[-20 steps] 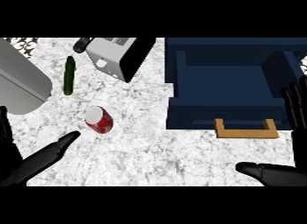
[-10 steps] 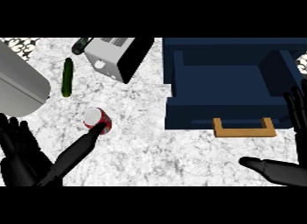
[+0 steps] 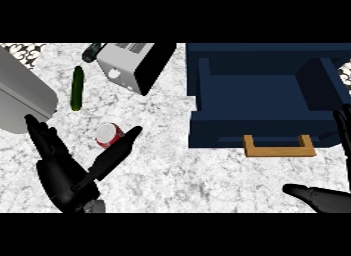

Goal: Pick up the can, place it into the drawer and close the drawer

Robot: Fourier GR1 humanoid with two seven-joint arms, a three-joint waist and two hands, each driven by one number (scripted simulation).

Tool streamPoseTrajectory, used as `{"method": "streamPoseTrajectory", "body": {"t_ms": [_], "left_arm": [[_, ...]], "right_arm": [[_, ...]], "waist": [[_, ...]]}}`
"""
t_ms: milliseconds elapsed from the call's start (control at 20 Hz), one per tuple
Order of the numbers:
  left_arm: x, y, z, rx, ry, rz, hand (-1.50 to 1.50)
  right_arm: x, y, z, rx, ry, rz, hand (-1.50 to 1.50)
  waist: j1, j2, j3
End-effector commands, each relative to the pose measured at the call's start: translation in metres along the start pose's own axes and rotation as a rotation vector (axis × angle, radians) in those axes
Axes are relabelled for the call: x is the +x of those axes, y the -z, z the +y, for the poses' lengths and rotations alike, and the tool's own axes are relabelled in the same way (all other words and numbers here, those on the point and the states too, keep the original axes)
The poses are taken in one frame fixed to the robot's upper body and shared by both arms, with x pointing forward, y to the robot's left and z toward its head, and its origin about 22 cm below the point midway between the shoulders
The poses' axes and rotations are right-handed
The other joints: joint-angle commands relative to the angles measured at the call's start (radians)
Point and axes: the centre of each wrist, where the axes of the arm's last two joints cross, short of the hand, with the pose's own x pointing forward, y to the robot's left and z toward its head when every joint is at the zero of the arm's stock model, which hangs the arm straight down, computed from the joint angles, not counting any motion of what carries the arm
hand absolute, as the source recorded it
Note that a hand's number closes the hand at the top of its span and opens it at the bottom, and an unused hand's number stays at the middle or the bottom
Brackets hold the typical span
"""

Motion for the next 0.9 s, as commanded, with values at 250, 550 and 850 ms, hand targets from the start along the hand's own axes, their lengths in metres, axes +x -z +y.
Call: {"method": "streamPoseTrajectory", "body": {"t_ms": [250, 550, 850], "left_arm": [[-0.042, -0.005, -0.026, 0.051, -0.002, 0.099, -1.50], [-0.062, 0.011, -0.032, 0.076, 0.022, 0.133, -1.50], [-0.092, 0.002, -0.024, 0.149, 0.061, 0.142, -1.50]], "right_arm": [[0.002, -0.026, -0.009, 0.009, -0.005, -0.005, -1.50], [0.011, -0.010, -0.022, -0.005, -0.004, -0.021, -1.50], [0.006, -0.020, -0.028, -0.018, -0.017, -0.028, -1.50]], "waist": [[-0.004, 0.000, -0.001], [-0.002, 0.001, -0.001], [-0.005, 0.002, -0.002]]}}
